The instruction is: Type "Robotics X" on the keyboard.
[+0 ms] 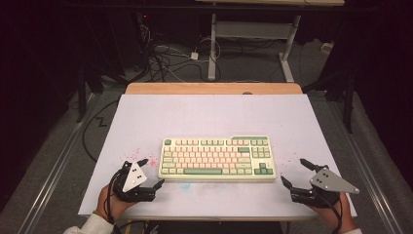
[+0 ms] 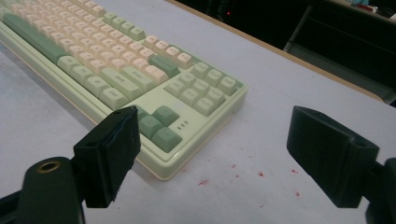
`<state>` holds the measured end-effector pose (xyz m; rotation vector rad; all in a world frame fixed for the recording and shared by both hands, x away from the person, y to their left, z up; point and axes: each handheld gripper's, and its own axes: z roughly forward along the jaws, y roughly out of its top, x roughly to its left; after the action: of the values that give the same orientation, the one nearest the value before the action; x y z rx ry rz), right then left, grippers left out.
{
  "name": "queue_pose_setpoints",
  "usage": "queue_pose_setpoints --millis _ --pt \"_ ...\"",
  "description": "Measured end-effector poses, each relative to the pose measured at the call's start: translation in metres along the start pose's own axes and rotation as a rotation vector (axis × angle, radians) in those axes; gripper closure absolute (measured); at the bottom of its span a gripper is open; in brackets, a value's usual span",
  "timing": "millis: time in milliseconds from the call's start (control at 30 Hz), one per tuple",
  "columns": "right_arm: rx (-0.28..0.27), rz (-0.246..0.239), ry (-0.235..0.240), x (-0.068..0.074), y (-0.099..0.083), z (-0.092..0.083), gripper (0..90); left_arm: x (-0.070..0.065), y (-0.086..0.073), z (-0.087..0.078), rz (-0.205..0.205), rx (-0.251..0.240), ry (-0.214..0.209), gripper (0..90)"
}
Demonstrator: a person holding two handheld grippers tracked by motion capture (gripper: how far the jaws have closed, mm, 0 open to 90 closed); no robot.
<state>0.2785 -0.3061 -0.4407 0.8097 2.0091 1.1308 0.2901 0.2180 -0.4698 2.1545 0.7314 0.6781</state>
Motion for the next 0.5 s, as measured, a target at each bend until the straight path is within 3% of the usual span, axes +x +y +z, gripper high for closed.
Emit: queue_pose_setpoints --millis 200,267,400,500 --pt "0.005 -0.001 0.009 -0.0005 -0.0009 0.0000 18.4 0.0004 0.0013 0.0023 0.008 0.003 -0.004 15.1" --pt "0.005 -0.008 0.025 -0.0010 -0.0004 -0.0013 28.3 0.0011 0.0003 0.0025 0.006 0.003 -0.007 15.1" --pt "-0.015 -0.004 0.038 -0.0018 0.0017 -0.0048 59.7 0.0002 0.0007 0.0021 0.011 0.002 -0.005 15.1" --pt "0.004 0.011 0.048 -0.0027 0.0062 -0.0041 82.7 -0.0009 -0.0001 0.0009 0.018 0.007 -0.005 15.1"
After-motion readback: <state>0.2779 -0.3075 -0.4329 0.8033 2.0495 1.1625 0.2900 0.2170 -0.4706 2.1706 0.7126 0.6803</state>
